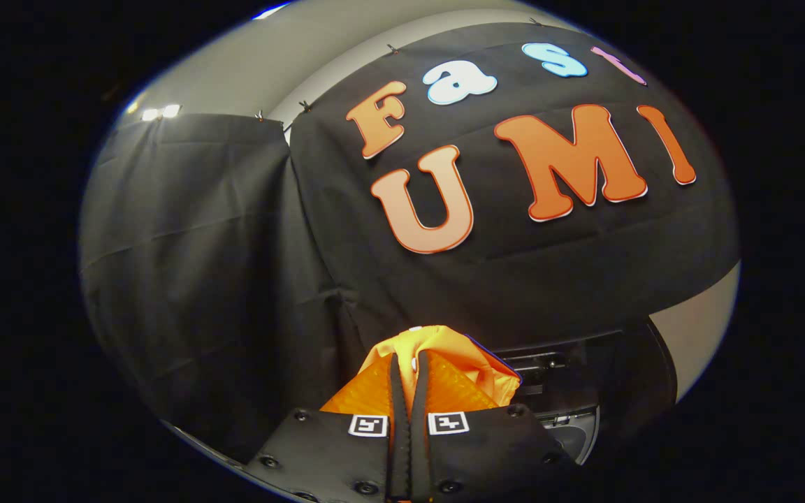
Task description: Put the clothes into the washing machine and then close the washing machine lid.
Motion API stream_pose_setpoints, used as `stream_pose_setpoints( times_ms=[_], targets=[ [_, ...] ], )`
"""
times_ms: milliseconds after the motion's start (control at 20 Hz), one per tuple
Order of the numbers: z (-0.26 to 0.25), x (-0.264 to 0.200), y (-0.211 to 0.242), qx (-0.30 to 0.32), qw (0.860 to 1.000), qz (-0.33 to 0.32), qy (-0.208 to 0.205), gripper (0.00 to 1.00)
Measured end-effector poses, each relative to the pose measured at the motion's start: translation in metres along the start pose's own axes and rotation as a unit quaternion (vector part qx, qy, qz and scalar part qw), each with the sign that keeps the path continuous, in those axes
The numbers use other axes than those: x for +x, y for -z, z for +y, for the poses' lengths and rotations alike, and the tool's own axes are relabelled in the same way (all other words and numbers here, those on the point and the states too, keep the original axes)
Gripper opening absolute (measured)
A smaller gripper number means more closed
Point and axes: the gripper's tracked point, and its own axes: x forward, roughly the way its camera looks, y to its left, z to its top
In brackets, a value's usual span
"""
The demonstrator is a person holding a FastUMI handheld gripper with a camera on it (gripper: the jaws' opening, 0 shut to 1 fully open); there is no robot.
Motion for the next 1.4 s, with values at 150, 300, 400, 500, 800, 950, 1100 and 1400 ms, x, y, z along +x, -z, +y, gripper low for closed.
stream_pose_setpoints(
  times_ms=[150,300,400,500,800,950,1100,1400],
  targets=[
    [-0.020,0.025,0.046,-0.001,0.999,0.031,0.027,0.08],
    [-0.031,0.044,0.095,0.009,0.996,0.076,0.041,0.08],
    [-0.037,0.053,0.121,0.019,0.994,0.094,0.046,0.08],
    [-0.045,0.061,0.149,0.013,0.991,0.116,0.060,0.08],
    [-0.082,0.079,0.214,0.036,0.979,0.176,0.100,0.08],
    [-0.107,0.082,0.243,0.054,0.970,0.199,0.131,0.08],
    [-0.125,0.083,0.276,0.070,0.959,0.231,0.149,0.08],
    [-0.151,0.069,0.345,0.076,0.927,0.319,0.183,0.08]
  ],
)
